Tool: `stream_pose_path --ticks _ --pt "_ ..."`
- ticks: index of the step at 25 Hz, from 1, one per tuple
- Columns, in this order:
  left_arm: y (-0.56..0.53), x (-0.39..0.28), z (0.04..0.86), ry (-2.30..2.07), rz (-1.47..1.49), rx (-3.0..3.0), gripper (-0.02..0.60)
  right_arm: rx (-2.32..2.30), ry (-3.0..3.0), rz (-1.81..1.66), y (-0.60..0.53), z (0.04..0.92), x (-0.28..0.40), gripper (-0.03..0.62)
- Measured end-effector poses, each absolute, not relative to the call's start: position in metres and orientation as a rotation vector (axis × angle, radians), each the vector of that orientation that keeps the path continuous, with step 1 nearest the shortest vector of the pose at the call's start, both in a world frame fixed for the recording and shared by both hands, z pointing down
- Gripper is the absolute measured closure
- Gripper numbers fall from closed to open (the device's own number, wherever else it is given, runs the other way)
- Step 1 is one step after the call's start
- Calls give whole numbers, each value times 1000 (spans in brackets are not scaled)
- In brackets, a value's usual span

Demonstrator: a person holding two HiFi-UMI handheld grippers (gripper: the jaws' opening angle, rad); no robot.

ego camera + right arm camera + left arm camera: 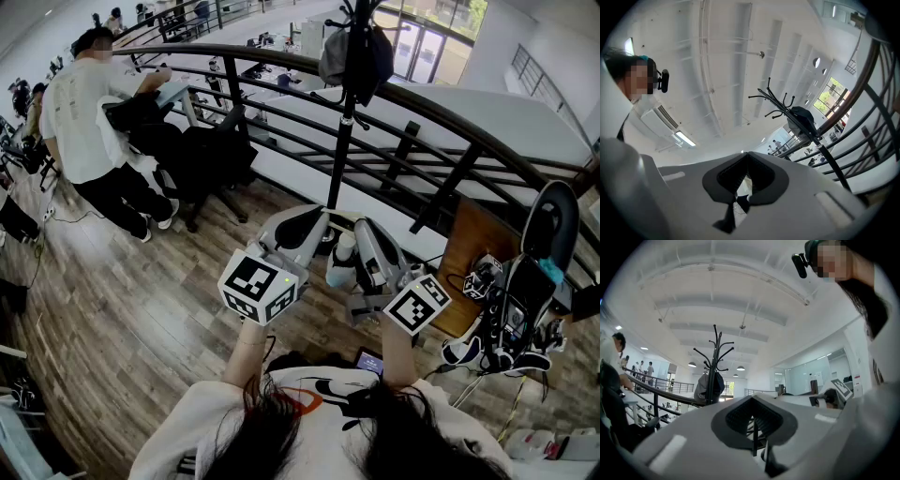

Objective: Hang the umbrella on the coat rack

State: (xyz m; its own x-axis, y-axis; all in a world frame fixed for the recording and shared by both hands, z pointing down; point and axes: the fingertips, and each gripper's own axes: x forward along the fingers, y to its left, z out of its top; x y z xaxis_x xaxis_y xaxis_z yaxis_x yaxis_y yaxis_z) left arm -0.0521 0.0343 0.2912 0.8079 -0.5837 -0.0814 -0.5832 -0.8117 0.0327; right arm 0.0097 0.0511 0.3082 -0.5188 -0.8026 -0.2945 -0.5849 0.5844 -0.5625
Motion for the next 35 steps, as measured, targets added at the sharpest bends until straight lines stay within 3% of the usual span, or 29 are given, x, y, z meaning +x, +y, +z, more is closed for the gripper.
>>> stream_pose_path --ticks 35 --pt "36 53 315 -1040 -94 2911 581 -1090 2422 -502 47 339 112 571"
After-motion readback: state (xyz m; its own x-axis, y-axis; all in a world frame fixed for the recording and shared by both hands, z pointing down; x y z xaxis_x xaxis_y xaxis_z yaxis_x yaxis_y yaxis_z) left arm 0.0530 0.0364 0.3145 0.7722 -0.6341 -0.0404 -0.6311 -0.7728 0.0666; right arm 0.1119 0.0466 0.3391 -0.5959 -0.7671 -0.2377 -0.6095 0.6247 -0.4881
